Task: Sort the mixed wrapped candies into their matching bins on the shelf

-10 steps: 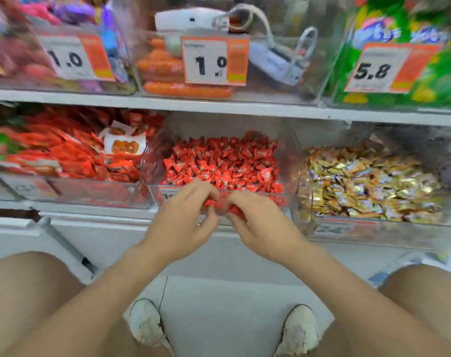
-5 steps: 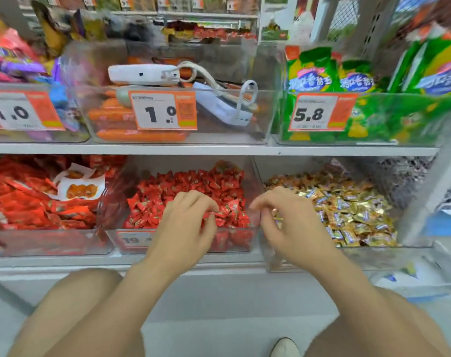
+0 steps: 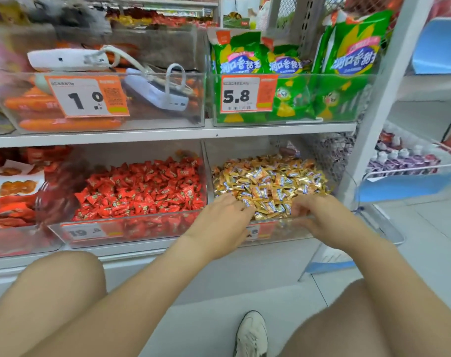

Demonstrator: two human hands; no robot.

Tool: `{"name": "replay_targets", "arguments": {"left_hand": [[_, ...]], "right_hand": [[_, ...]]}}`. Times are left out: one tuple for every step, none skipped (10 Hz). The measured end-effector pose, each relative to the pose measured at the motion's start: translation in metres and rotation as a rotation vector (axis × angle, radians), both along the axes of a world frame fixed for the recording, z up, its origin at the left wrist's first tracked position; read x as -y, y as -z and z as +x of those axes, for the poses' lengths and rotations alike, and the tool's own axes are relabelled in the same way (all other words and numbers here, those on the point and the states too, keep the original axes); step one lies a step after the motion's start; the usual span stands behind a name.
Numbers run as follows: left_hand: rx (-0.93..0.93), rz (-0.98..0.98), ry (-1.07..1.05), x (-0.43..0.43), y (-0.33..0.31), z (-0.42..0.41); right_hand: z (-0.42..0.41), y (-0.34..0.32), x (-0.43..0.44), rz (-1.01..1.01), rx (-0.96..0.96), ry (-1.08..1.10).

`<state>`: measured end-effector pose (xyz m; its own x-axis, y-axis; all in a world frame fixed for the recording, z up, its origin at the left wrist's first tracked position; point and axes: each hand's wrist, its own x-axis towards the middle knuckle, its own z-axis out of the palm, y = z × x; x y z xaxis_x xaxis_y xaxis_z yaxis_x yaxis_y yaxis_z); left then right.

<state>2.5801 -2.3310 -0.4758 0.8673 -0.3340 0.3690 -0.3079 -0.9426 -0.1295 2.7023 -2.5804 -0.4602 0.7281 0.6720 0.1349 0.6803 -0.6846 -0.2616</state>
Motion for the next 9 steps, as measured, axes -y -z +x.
{"name": "replay_targets", "arguments": {"left_hand": [[0.015,0.042,-0.019,-0.003,-0.004,-0.001],[0.079,0.013,-0.018,-0.012,-0.005,0.003],[0.120,-0.018,-0.049,-0.019,-0.011,0.012],[0.095,-0.031,-0.097,-0.025,-0.010,0.023],[0.063,-0.008,-0.160,-0.028,-0.007,0.031],[0.038,0.014,-0.209,-0.025,-0.003,0.033],[0.005,0.068,-0.224,-0.021,0.002,0.030],[-0.067,0.004,-0.219,-0.023,-0.005,0.028],[-0.039,-0.143,-0.101,-0.028,-0.011,0.014]], "right_hand": [[0.004,0.001,-0.002,-0.004,0.026,-0.014],[0.002,0.002,-0.006,0.123,0.113,-0.055],[0.006,-0.002,-0.013,0.216,0.154,-0.056],[0.016,-0.001,-0.028,0.205,0.194,-0.067],[0.026,0.002,-0.042,0.162,0.163,-0.028],[0.030,0.004,-0.043,0.131,0.076,-0.006],[0.027,0.007,-0.040,0.068,-0.015,0.012],[0.011,0.002,-0.053,0.122,-0.002,0.018],[-0.017,0.001,-0.075,0.359,0.158,-0.046]]}}
